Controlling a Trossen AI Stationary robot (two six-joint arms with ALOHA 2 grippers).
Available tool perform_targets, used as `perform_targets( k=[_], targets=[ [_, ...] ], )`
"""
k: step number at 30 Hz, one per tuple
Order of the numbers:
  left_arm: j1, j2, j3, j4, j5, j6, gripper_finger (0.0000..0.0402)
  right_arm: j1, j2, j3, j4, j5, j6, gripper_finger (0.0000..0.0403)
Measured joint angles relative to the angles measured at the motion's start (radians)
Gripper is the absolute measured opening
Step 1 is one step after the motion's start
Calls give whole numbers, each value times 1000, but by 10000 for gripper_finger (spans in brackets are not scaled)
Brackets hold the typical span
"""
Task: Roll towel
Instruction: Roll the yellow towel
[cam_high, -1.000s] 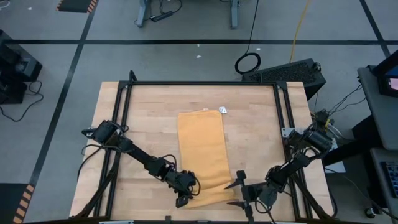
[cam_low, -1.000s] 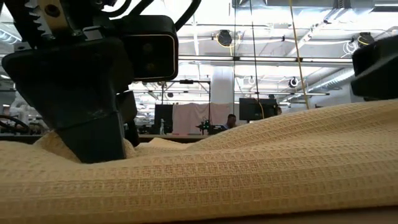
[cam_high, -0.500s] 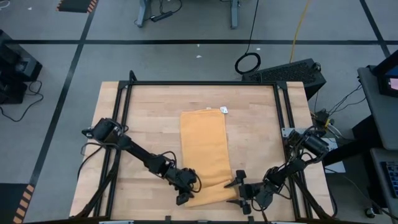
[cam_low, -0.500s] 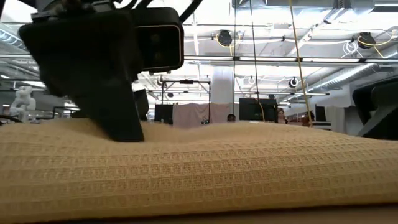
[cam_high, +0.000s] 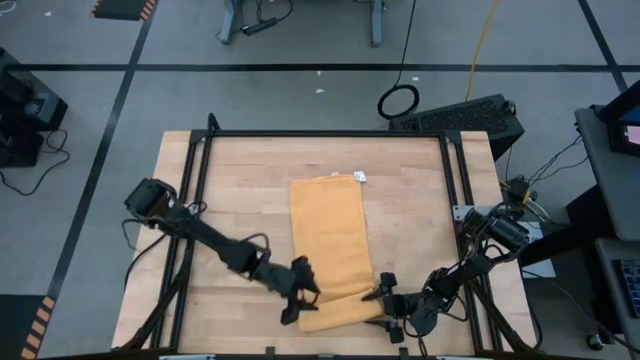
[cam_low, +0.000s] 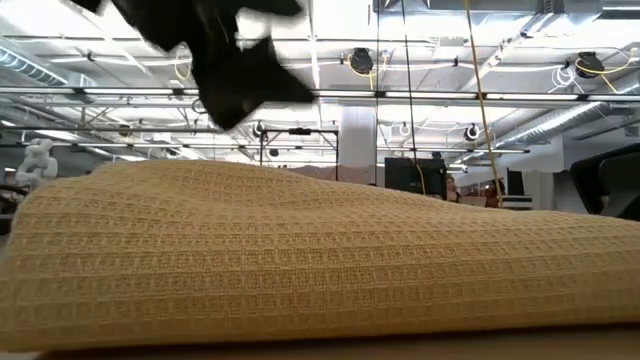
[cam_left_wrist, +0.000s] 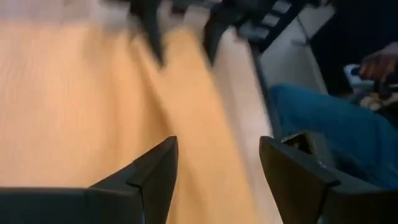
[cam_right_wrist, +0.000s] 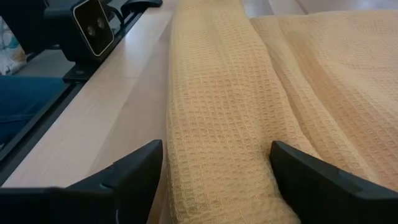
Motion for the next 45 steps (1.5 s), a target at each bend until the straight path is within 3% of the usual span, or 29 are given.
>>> perform_targets(
  k=[5, 11, 19, 27, 38, 45],
  targets=[
    [-115, 51, 2, 119, -189, 18, 230, 0, 0, 0, 2, -2, 3, 290],
    [-221, 154, 1, 198, -439, -77, 239, -7, 0, -1, 8, -7, 7, 290],
    [-354, 300, 2, 454, -703, 157, 293, -7, 1, -1, 9, -6, 18, 290],
    [-393, 418, 48, 517, -778, 215, 305, -7, 1, -1, 9, -6, 22, 290],
    [-411, 432, 62, 513, -871, 228, 305, -7, 1, -1, 7, -6, 29, 290],
    [-402, 432, 62, 373, -869, 119, 305, -7, 2, -1, 7, -6, 30, 290]
  ],
)
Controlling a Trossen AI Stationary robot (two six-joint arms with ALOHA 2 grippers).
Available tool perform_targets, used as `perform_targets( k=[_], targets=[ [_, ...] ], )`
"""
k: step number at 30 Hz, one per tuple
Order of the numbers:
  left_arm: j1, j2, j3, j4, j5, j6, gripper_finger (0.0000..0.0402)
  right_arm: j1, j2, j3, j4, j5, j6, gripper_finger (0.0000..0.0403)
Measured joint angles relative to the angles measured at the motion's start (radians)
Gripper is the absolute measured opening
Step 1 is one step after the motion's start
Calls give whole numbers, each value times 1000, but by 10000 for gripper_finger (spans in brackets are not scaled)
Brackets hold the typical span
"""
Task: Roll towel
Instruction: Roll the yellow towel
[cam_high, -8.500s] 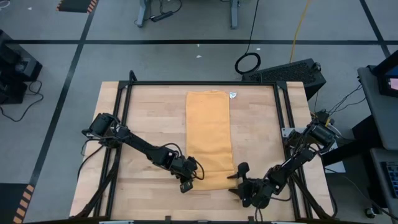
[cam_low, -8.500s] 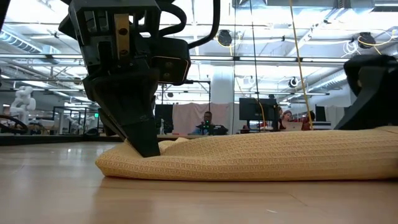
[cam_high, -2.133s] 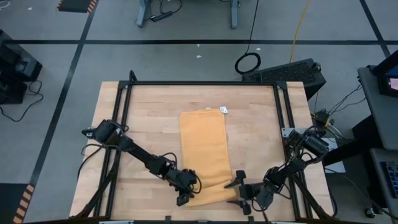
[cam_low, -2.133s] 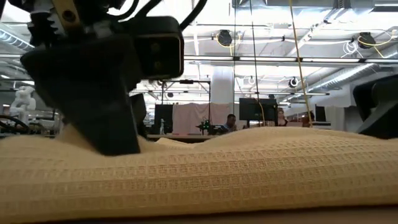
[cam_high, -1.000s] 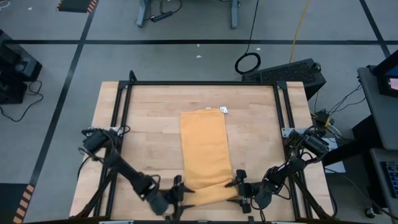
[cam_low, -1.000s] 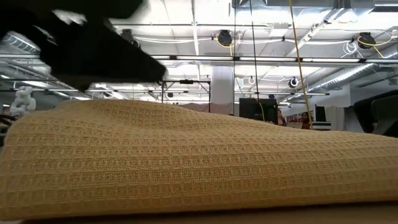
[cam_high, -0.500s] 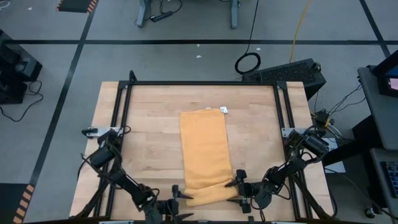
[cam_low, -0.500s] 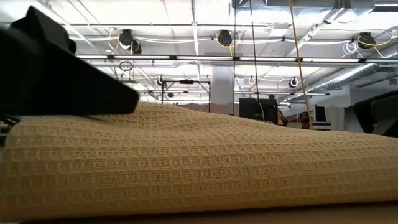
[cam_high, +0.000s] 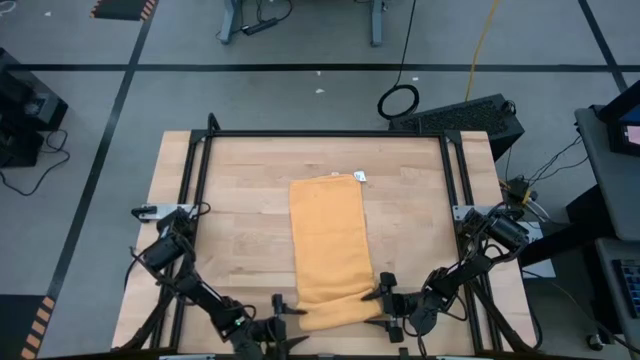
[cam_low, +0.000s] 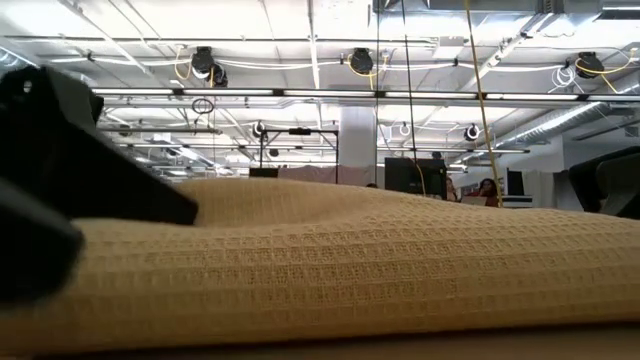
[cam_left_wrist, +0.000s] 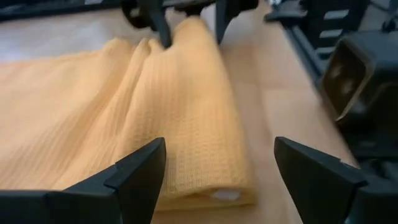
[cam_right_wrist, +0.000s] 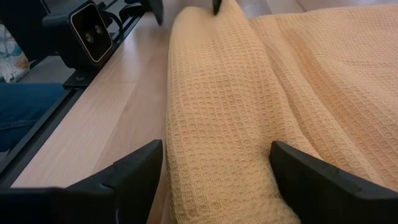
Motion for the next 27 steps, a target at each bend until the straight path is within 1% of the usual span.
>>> perform_targets(
  k=[6, 8, 11, 14, 16, 20, 23, 27],
  targets=[
    [7, 0, 0, -100, -8, -89, 305, 0, 0, 0, -4, 0, 16, 290],
    [2, 0, 0, -103, -15, -92, 305, 0, 0, 0, -7, 1, 23, 290],
    [-20, -23, -1, -26, -44, 13, 305, 0, 0, 0, -8, 7, 41, 290],
    [-41, -41, 21, 77, -108, 162, 305, 1, 0, 0, -8, 20, 44, 290],
    [-40, -41, 40, 71, -117, 193, 305, 1, 0, 0, -10, 24, 44, 290],
    [-11, -30, 45, -9, -63, 128, 305, -4, 0, 0, -7, 25, 44, 290],
    [7, -24, 45, -66, -46, 105, 306, -5, 1, 2, -8, 27, 42, 290],
    [30, -24, 45, -111, -39, 61, 329, -5, 1, 2, -8, 27, 42, 290]
  ],
)
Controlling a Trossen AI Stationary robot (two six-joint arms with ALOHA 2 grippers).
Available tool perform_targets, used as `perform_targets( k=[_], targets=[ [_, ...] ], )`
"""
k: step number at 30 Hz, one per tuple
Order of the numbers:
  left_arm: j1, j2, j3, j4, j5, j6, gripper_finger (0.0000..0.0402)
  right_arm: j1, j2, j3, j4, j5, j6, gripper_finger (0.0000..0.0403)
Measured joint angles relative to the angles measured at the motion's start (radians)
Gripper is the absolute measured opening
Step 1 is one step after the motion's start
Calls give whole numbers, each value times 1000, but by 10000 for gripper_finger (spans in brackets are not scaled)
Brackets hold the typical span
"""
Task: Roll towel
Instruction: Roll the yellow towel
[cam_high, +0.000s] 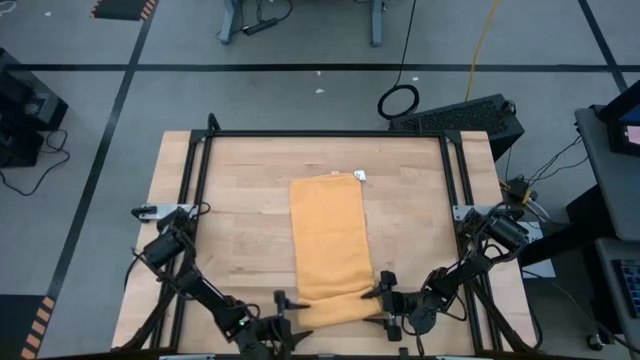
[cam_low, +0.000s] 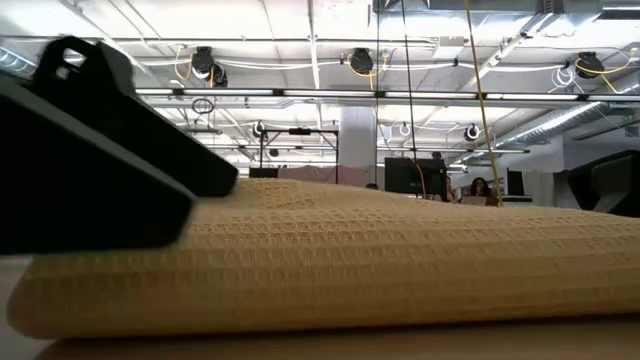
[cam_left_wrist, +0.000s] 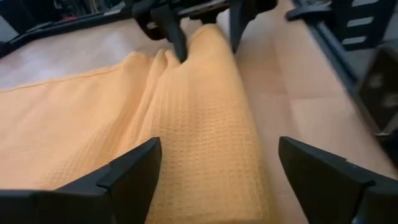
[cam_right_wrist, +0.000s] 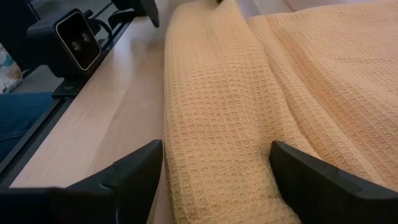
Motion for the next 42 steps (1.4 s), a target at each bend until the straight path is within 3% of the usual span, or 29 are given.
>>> perform_targets(
  k=[6, 11, 17, 22, 29, 35, 42],
  targets=[
    [31, 0, 0, -89, 48, -70, 379, 0, 0, 1, 0, -1, 2, 290],
    [52, -5, 2, -192, 151, -249, 378, 1, 0, 1, 0, -2, -11, 290],
    [53, -7, 3, -254, 165, -310, 321, 20, 2, 5, 4, 0, -131, 294],
    [48, -7, 2, -255, 165, -308, 252, 35, 0, 6, 66, 74, -195, 315],
    [47, -5, 1, -257, 168, -310, 177, 31, -2, 6, -22, 94, -47, 323],
    [47, -5, 0, -250, 195, -315, 130, 31, -4, 6, -33, 74, 27, 273],
    [45, -18, -1, -234, 224, -296, 49, 8, -5, 7, -26, 41, 143, 133]
  ],
)
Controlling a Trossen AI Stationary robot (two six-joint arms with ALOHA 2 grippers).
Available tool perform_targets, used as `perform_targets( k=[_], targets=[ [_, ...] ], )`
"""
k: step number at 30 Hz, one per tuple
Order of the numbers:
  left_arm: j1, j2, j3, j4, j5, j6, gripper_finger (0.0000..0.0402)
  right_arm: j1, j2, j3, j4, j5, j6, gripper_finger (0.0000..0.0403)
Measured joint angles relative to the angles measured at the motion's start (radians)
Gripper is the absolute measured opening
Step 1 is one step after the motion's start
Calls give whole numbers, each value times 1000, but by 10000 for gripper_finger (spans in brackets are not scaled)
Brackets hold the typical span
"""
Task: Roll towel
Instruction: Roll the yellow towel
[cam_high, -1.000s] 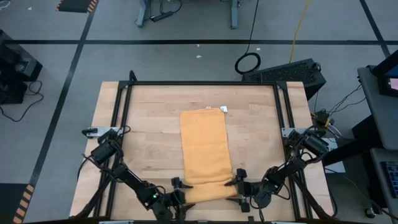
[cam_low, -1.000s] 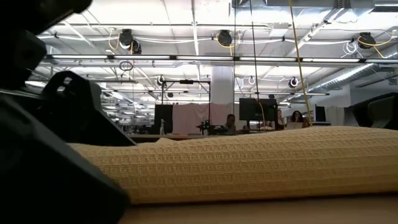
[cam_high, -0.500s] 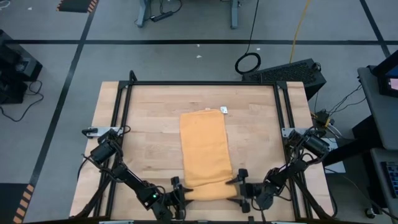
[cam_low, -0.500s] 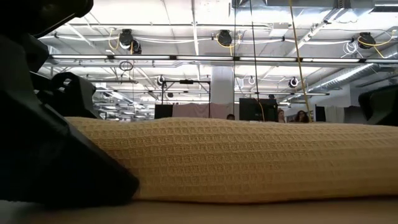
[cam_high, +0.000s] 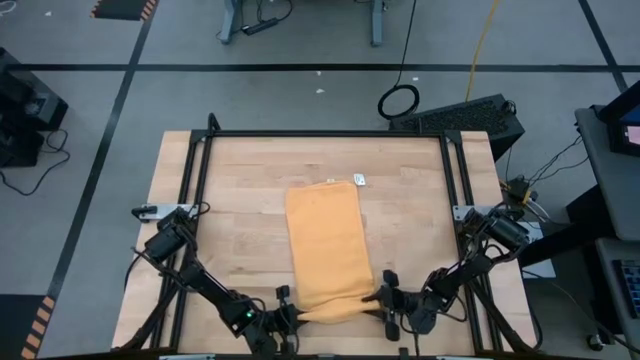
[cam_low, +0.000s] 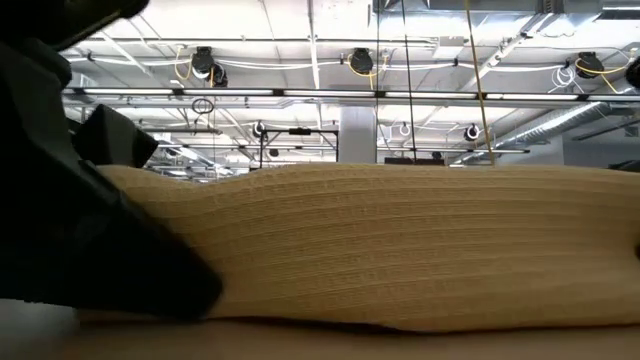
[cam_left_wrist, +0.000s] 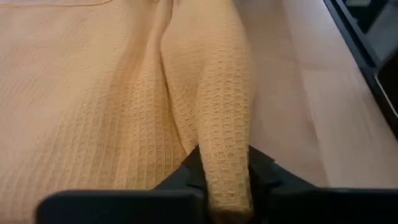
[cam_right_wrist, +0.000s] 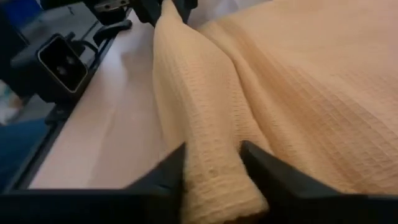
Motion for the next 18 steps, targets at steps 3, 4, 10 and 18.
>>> perform_targets(
  k=[3, 4, 10, 18],
  targets=[
    [-1, -29, -1, -20, 36, 60, 18, -18, 0, 0, 26, -48, 29, 57],
    [-1, -44, -2, -35, 50, 76, 15, -25, 0, 0, 39, -67, 33, 33],
    [25, -141, -2, -257, 130, 3, 27, -83, -41, -1, 48, -142, 156, 27],
    [58, -240, -40, -322, 213, -126, 35, -155, -96, -1, 69, -281, 247, 7]
  ],
)
